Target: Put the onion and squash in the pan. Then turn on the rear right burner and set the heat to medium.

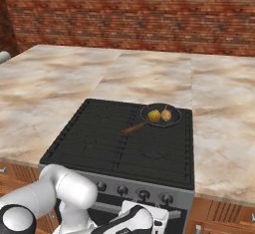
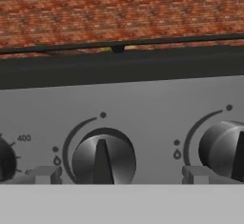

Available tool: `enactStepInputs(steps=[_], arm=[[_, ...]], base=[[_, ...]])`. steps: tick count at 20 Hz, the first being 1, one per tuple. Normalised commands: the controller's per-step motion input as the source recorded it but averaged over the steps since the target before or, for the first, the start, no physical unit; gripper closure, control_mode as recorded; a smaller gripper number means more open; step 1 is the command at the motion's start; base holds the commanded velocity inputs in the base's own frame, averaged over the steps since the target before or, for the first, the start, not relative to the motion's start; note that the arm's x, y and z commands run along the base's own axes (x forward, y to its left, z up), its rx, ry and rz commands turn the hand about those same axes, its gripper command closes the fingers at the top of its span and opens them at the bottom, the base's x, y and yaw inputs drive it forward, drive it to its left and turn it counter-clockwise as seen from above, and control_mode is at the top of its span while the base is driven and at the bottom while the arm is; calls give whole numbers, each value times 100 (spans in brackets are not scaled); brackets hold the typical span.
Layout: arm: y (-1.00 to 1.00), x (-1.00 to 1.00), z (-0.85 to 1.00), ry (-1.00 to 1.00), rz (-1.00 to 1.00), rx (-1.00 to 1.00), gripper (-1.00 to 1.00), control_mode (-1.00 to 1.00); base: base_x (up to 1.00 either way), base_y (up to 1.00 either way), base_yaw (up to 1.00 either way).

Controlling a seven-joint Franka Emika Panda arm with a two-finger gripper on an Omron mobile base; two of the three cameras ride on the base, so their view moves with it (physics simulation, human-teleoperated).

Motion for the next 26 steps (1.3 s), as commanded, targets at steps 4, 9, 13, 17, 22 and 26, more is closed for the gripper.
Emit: enactStepInputs(steps=[4, 9, 13, 17, 22, 26], arm=[[22, -21, 15, -4, 4, 0, -100, -100], [10, -4, 9, -3, 6, 0, -100, -100], [0, 5, 6, -2, 2, 0, -100, -100], [0, 28, 0, 0, 0, 0, -100, -100], [-2, 19, -1, 0, 0, 0, -100, -100], [-9, 11, -16, 0, 0, 0, -100, -100]], base=[[0, 0, 0], [0, 0, 0], [0, 0, 0], [0, 0, 0], [0, 0, 0], [0, 0, 0]])
